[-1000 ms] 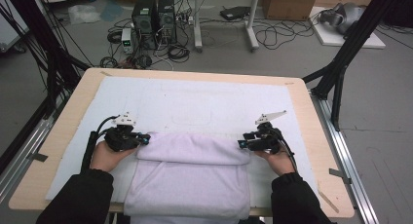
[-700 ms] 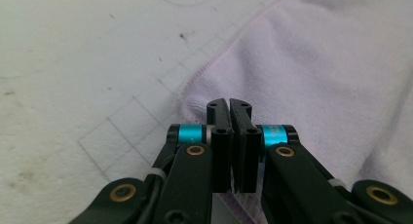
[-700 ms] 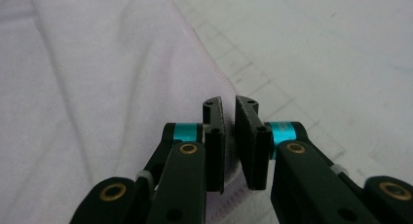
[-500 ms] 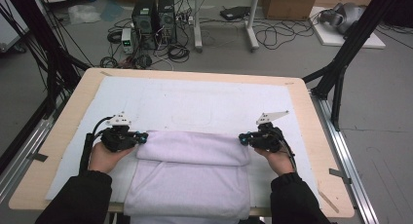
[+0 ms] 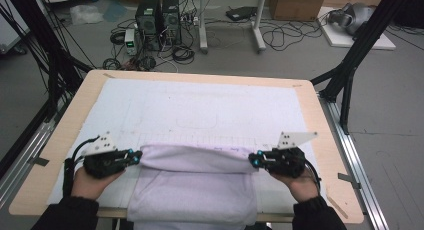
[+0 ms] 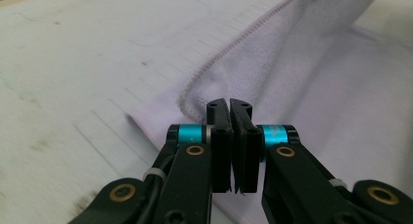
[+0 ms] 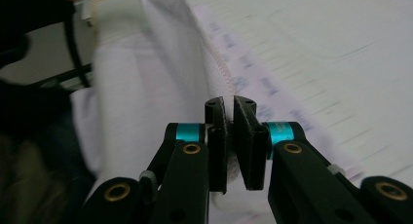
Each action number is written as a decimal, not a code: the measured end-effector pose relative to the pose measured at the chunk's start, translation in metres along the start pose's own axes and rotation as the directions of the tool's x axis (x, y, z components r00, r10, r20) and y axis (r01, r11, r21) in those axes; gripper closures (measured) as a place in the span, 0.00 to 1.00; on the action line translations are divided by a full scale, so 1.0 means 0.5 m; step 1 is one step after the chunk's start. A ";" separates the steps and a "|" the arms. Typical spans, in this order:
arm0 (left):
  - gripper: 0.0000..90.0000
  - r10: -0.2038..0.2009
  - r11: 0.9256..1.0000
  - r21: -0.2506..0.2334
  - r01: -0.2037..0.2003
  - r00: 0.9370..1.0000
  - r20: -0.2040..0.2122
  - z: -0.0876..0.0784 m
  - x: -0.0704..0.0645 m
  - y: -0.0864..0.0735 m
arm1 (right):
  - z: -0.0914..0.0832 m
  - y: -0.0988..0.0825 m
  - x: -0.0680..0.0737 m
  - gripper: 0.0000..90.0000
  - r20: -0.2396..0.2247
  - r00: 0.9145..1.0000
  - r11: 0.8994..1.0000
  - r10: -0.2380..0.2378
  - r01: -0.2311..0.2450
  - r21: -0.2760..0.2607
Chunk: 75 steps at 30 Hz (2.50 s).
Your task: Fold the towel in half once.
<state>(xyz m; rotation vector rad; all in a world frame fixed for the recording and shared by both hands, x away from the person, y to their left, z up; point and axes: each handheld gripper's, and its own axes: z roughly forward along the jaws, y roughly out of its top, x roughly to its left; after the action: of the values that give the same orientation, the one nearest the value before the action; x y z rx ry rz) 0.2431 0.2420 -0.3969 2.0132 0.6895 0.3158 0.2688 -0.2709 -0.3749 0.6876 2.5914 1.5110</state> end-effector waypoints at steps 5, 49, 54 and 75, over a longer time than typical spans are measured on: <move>0.75 -0.004 1.000 0.016 0.004 1.000 0.014 -0.033 -0.025 -0.034 | -0.030 -0.043 0.033 0.81 -0.050 0.999 1.000 0.014 -0.015 -0.011; 0.98 -0.115 0.987 0.079 0.143 0.953 -0.280 0.190 0.199 0.091 | 0.138 0.033 -0.238 0.95 0.198 0.976 0.981 0.086 -0.118 0.154; 0.98 -0.123 0.991 0.016 0.136 0.934 -0.336 0.169 0.232 0.159 | 0.115 0.102 -0.274 0.95 0.276 0.959 0.984 0.069 -0.110 0.138; 0.64 -0.108 0.993 0.025 0.119 0.956 -0.274 0.143 0.222 0.134 | 0.082 0.135 -0.263 0.55 0.287 0.954 0.992 0.084 -0.106 0.062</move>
<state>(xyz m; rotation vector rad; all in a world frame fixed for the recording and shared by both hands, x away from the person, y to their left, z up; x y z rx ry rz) 0.3900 0.2303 -0.3828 1.9784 0.9873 0.5205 0.4216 -0.2627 -0.3610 0.9724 2.4393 1.2324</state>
